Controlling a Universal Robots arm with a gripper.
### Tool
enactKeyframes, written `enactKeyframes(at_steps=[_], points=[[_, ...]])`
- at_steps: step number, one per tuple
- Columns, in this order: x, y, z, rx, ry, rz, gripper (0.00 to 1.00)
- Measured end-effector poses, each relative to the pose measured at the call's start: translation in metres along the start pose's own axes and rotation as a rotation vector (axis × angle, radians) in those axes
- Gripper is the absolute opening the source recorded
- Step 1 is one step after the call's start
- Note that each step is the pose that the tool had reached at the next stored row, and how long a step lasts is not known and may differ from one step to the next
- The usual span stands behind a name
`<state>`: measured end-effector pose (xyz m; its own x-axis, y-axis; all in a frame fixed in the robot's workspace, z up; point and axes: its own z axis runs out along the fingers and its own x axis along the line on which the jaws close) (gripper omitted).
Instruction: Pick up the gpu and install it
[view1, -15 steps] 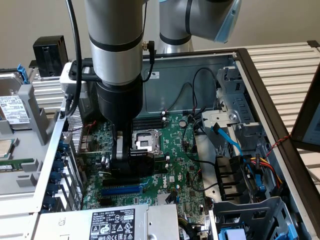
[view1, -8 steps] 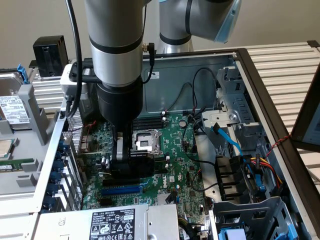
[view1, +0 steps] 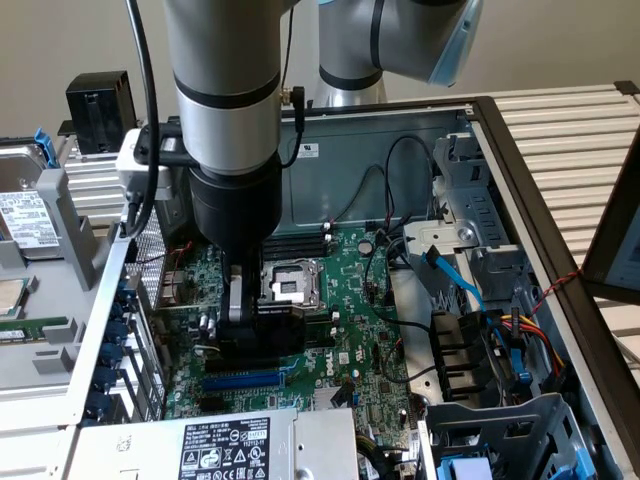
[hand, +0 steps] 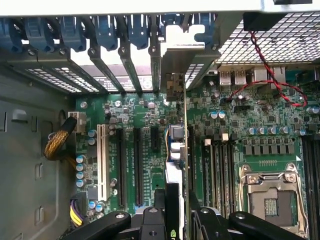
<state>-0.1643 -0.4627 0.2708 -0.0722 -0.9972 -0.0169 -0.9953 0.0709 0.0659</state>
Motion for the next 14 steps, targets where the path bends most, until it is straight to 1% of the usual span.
enactKeyframes(at_steps=[5,14], points=[[0.0004,0.0000,0.0030,0.0000,0.0002,-0.001,0.27],[0.0007,0.0010,0.0055,-0.0001,0.0003,-0.001,0.27]])
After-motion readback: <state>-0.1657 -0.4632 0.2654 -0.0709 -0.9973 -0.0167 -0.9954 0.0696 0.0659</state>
